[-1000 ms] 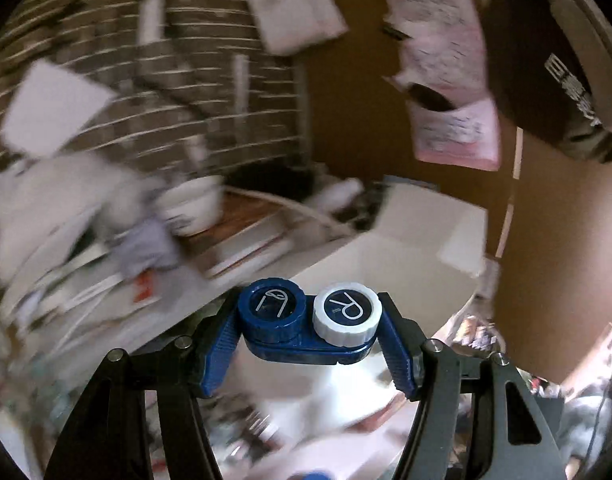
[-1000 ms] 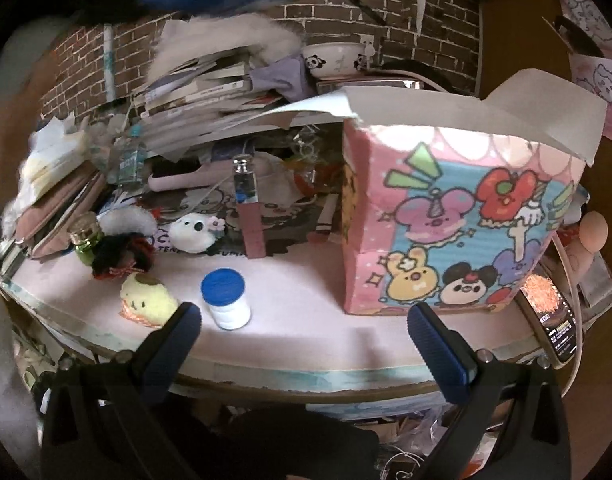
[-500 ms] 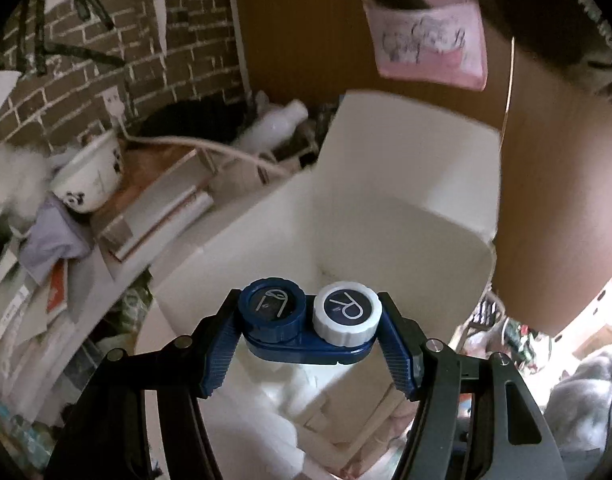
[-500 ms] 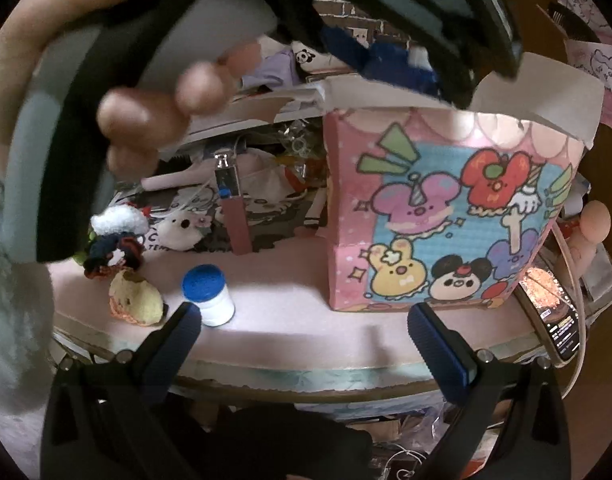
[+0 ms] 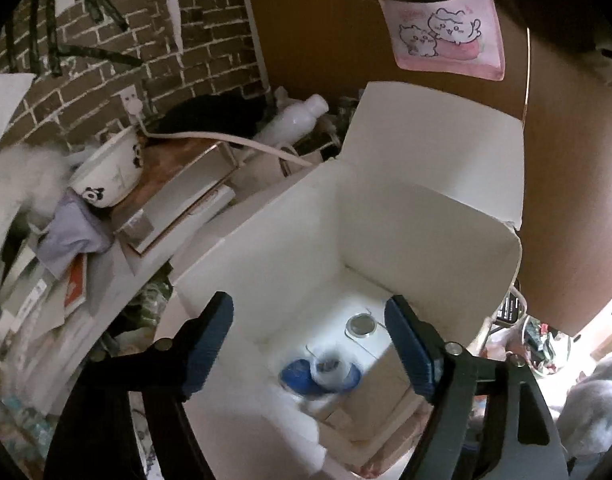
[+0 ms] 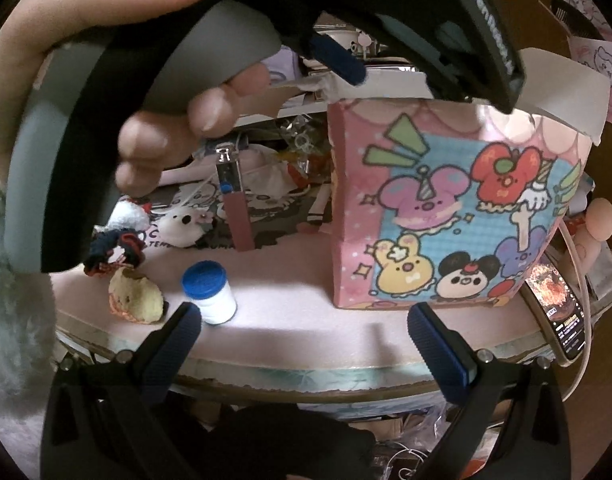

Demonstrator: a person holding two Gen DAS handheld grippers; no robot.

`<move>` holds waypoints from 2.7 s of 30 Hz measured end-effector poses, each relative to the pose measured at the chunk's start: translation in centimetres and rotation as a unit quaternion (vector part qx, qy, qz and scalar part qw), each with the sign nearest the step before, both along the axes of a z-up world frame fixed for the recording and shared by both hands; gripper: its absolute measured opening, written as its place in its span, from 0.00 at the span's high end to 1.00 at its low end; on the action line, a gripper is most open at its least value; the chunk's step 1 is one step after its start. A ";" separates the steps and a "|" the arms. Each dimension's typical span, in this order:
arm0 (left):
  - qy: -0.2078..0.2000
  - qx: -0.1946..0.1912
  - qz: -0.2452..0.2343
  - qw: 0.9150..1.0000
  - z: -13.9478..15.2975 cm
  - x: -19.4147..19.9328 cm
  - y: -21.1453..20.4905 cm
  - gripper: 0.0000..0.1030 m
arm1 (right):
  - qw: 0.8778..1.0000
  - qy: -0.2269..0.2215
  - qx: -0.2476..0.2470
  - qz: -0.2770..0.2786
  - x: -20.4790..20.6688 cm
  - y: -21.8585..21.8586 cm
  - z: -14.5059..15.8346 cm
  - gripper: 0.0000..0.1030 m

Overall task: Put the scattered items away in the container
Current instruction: 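Carry the lens case into the white box and open the left gripper, then move the right gripper to the blue-capped white jar, then close the right gripper on the blue-capped jar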

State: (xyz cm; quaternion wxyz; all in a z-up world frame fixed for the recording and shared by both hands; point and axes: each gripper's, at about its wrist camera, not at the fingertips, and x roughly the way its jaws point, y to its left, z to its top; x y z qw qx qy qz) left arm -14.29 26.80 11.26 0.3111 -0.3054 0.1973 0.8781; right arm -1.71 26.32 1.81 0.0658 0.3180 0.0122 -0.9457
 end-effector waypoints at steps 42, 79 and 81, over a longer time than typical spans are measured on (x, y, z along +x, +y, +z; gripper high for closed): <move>0.112 0.071 0.301 0.944 -1.6 11.7 -21.9 0.05 | 0.997 0.028 0.031 0.064 1.3 -2.9 -1.4 0.00; 0.068 0.113 0.340 0.931 -8.1 14.2 -25.1 0.05 | 0.990 0.038 0.007 0.134 -2.3 -4.9 -3.5 0.76; 0.068 0.113 0.341 0.931 -8.2 14.1 -25.1 0.05 | 0.990 0.037 0.002 0.135 -2.3 -4.8 -3.5 0.76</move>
